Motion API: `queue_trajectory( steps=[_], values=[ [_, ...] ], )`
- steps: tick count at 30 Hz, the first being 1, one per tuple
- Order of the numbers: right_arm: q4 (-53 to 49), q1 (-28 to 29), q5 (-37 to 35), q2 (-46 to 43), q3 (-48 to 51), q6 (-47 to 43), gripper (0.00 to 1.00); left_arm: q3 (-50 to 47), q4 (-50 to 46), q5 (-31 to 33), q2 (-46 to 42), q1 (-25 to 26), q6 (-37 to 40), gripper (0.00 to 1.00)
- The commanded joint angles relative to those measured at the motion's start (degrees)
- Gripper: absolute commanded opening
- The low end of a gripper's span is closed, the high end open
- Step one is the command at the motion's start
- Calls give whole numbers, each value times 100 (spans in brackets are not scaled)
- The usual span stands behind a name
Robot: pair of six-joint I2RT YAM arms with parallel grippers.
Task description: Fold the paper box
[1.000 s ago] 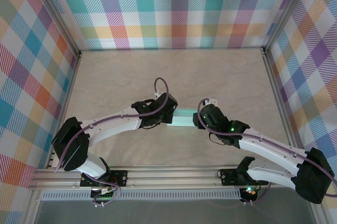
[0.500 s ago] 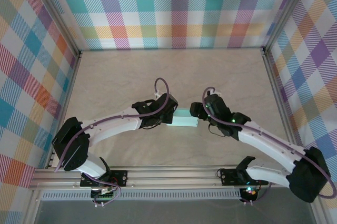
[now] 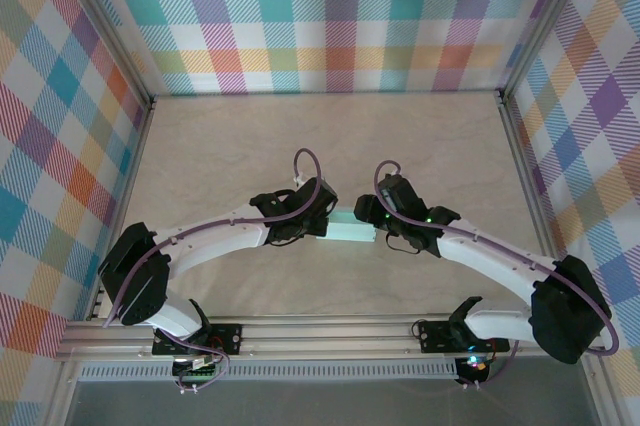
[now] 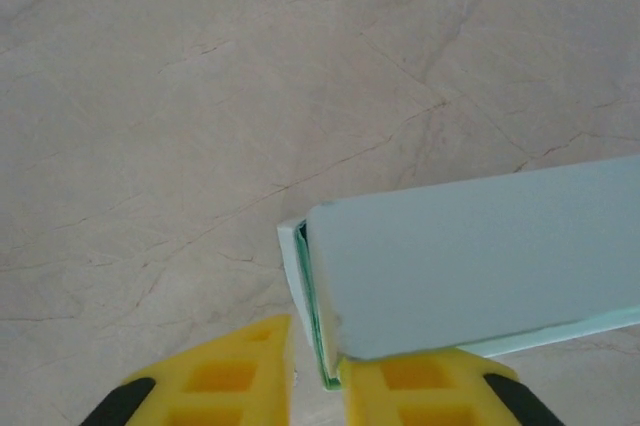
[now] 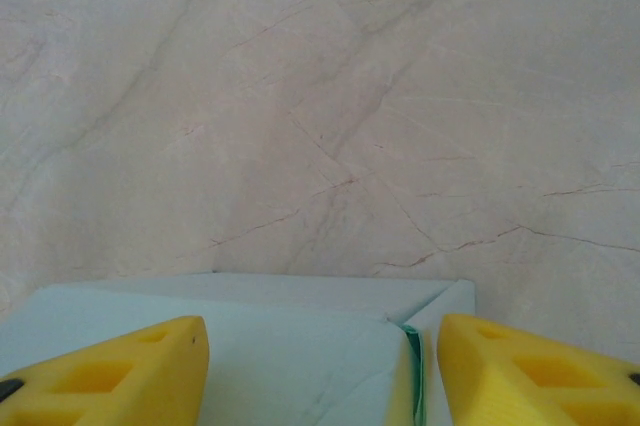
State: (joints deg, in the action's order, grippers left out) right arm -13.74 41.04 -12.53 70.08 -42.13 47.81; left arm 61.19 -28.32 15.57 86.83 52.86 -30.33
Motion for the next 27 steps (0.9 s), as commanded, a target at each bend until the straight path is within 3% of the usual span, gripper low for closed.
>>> queue_trajectory(
  steps=[1,10,14,20,27],
  values=[
    [-76,-3,54,84,90,164,61,-160,-304,-422,-132,80,107,26],
    [-85,3,-45,134,129,281,59,-284,-261,-727,-395,79,162,44],
    [-77,8,-74,154,150,347,58,-290,-270,-709,-306,58,142,46],
    [-85,8,-56,162,108,343,58,-14,-485,-561,258,54,-112,26],
    [-254,-8,-91,184,-88,151,60,257,-590,-628,666,40,-130,17]
  ],
)
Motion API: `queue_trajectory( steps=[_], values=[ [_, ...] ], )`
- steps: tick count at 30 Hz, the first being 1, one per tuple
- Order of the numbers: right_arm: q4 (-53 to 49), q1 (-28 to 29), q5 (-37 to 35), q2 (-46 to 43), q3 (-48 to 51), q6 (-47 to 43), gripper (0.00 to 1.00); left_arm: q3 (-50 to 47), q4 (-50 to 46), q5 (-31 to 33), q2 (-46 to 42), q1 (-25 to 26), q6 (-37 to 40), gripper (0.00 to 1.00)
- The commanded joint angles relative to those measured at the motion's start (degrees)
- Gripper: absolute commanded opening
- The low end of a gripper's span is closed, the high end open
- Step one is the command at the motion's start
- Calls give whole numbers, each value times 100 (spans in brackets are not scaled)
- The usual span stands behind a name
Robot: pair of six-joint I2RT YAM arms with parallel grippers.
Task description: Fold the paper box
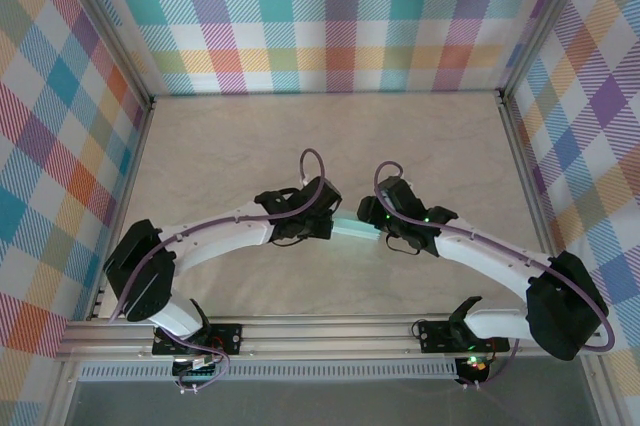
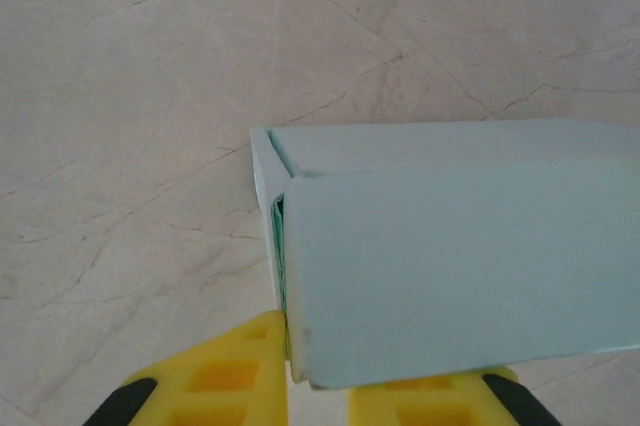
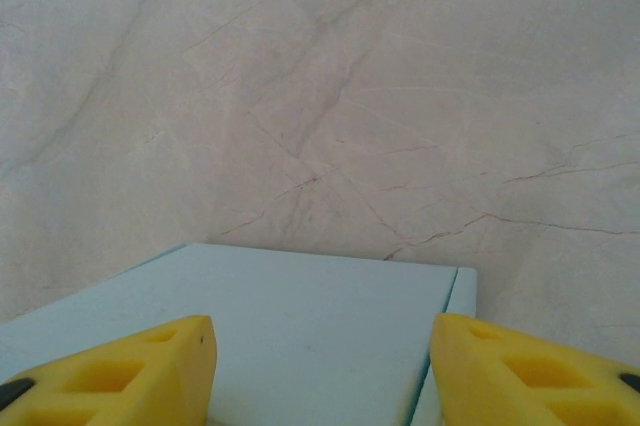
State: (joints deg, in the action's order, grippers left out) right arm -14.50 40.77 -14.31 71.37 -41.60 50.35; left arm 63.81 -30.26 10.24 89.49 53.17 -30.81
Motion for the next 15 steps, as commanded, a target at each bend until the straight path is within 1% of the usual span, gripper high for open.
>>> queue_trajectory(
  steps=[1,8,12,15],
  values=[
    [-181,-3,109,81,-170,-150,60,61,-447,-99,481,9,-72,17],
    [-240,-378,727,400,-563,-298,64,492,-702,-229,847,-114,-67,18],
    [-398,-741,1093,612,-812,-403,64,718,-860,-468,1054,-294,-92,18],
    [-616,-1005,1548,885,-1117,-496,65,986,-1026,-749,1293,-498,-86,18]
  ],
)
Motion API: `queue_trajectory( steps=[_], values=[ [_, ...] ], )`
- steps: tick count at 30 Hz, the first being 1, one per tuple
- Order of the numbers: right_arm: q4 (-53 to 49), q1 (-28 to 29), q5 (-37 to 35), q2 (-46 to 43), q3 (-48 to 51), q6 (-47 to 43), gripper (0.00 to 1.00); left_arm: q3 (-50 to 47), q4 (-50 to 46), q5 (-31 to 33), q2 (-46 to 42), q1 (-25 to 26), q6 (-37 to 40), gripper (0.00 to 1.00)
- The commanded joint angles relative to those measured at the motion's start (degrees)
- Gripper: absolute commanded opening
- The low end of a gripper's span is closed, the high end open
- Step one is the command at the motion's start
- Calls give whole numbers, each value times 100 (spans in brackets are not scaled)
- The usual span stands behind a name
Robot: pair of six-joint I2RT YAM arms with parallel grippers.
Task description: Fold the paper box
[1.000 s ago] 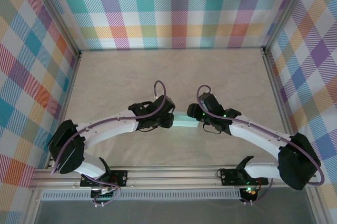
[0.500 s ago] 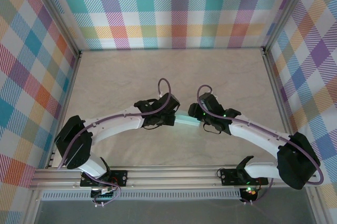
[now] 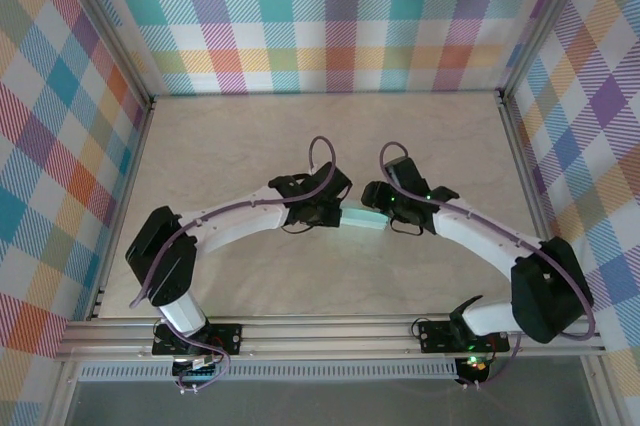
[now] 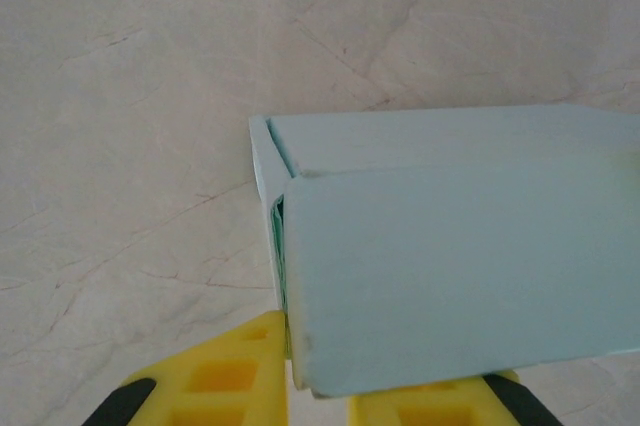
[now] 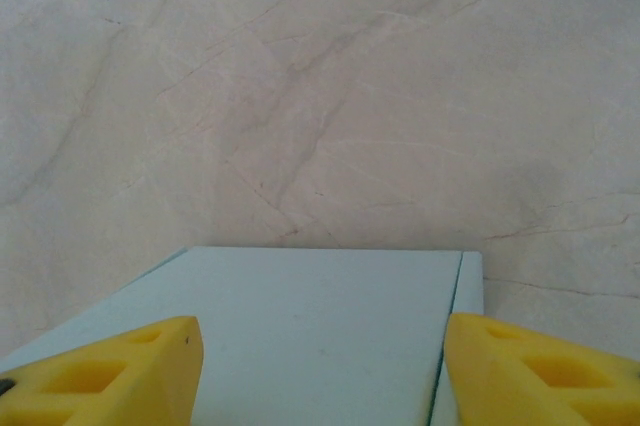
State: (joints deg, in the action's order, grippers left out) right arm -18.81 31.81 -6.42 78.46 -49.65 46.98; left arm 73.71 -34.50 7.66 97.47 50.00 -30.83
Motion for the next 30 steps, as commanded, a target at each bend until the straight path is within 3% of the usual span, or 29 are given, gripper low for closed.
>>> queue_trajectory(
  steps=[1,8,14,30],
  values=[
    [-247,-164,897,300,-419,-201,66,109,-655,-555,585,-236,-72,18],
    [-598,-571,1612,1036,-1139,-356,67,824,-940,-1013,1125,-508,31,19],
    [-601,-755,1565,1204,-1530,-578,69,1164,-1094,-1090,1444,-568,164,19],
    [-455,-783,1175,-98,-554,-359,71,689,-914,-1047,1344,-557,120,19]
  ],
)
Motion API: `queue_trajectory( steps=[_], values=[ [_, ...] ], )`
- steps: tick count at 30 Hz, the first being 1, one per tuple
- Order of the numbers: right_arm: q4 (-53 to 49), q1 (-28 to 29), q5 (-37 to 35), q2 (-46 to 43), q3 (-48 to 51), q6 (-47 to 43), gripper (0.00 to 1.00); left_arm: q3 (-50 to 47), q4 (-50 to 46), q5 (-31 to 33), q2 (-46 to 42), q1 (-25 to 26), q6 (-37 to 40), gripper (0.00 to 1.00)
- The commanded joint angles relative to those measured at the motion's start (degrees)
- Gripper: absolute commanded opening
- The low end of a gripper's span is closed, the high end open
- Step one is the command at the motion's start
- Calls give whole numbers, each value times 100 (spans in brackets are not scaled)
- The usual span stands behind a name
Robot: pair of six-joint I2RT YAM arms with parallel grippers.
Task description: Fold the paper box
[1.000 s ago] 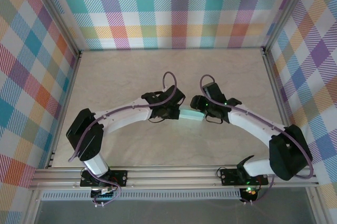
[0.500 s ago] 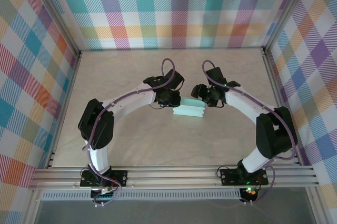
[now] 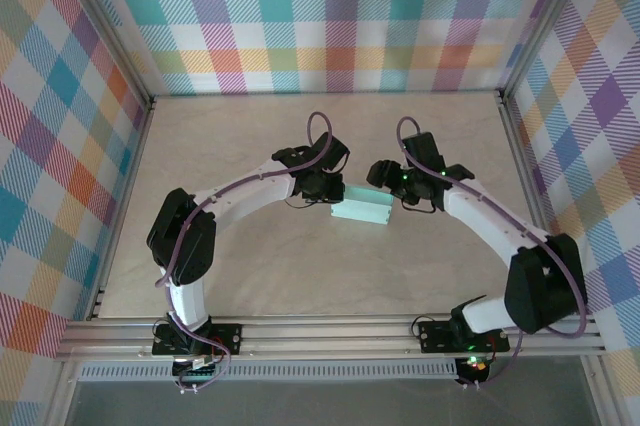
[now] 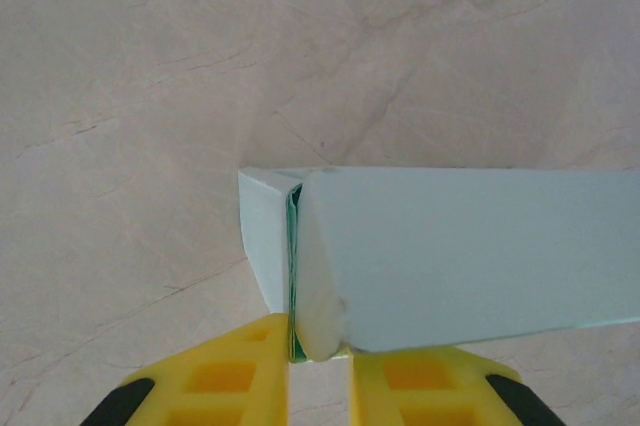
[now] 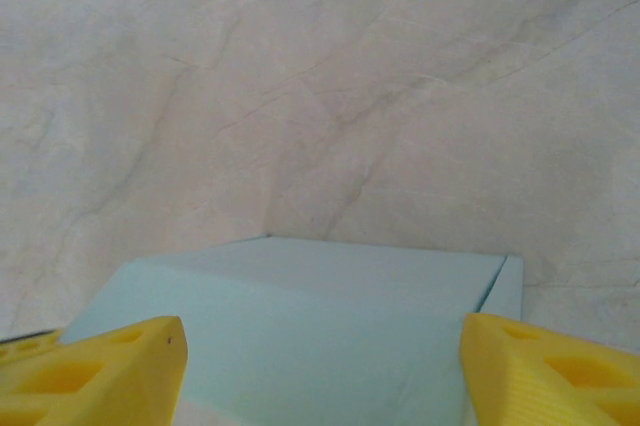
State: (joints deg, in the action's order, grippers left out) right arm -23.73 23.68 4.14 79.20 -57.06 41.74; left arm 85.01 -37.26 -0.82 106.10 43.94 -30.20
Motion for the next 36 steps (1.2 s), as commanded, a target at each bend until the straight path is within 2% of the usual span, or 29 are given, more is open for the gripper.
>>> queue_trajectory(
  steps=[1,5,15,22,25,26,28,31,36],
  values=[
    [71,27,177,-229,282,228,70,-442,-634,-190,481,40,56,18],
    [289,31,375,-443,743,521,61,-476,-603,-208,503,52,50,18],
    [446,31,260,-346,1333,579,41,-488,-555,-237,596,87,68,18],
    [471,31,232,-442,1456,609,39,-573,-511,-245,591,88,67,18],
    [313,31,152,-594,1271,507,41,-583,-506,-252,587,88,81,18],
    [258,31,83,-651,1207,483,45,-582,-504,-247,595,88,85,18],
    [129,23,-99,-791,1109,412,57,-587,-502,-243,587,93,94,18],
    [43,6,-213,-880,1109,473,68,-609,-499,-241,564,105,116,18],
    [224,-11,62,-680,1284,674,71,-631,-467,-252,560,112,119,18]
  ],
)
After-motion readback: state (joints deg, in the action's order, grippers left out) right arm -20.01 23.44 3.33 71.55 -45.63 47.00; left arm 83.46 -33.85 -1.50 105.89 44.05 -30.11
